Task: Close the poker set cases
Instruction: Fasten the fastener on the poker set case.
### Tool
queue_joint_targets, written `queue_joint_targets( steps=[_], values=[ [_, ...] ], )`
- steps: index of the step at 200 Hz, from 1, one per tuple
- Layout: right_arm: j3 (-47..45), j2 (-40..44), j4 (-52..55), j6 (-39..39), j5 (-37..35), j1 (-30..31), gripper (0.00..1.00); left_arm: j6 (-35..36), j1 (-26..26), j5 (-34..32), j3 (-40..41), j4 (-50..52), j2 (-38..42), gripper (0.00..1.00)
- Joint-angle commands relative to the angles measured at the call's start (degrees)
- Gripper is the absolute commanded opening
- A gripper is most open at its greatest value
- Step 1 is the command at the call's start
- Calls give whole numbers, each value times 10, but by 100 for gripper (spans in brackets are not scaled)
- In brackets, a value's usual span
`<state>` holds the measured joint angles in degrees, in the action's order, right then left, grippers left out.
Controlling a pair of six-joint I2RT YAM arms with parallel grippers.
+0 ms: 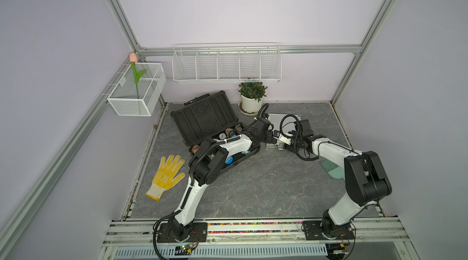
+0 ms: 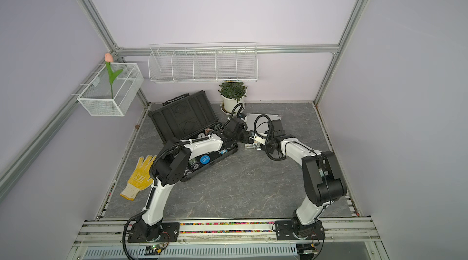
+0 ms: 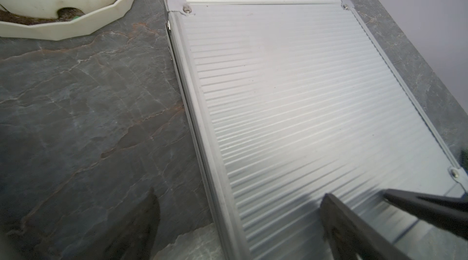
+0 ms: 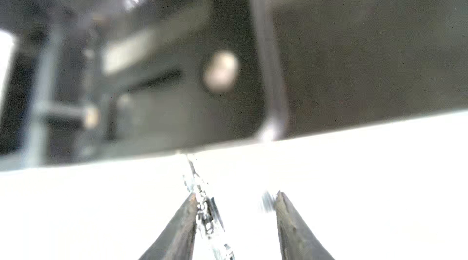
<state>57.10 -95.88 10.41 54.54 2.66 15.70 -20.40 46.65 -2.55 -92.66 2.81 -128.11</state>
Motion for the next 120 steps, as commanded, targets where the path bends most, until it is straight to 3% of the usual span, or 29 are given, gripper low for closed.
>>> queue_joint_targets(
  steps=[1, 61, 120],
  values=[
    [11, -30, 35, 11, -7, -18, 47, 11, 1, -10, 27, 87, -16, 100],
    [53, -59, 102, 28, 11, -30, 30, 13, 1, -11, 32, 86, -12, 99],
    [64, -56, 84, 1, 29, -34, 34, 19, 0, -12, 36, 85, -8, 99]
  ],
)
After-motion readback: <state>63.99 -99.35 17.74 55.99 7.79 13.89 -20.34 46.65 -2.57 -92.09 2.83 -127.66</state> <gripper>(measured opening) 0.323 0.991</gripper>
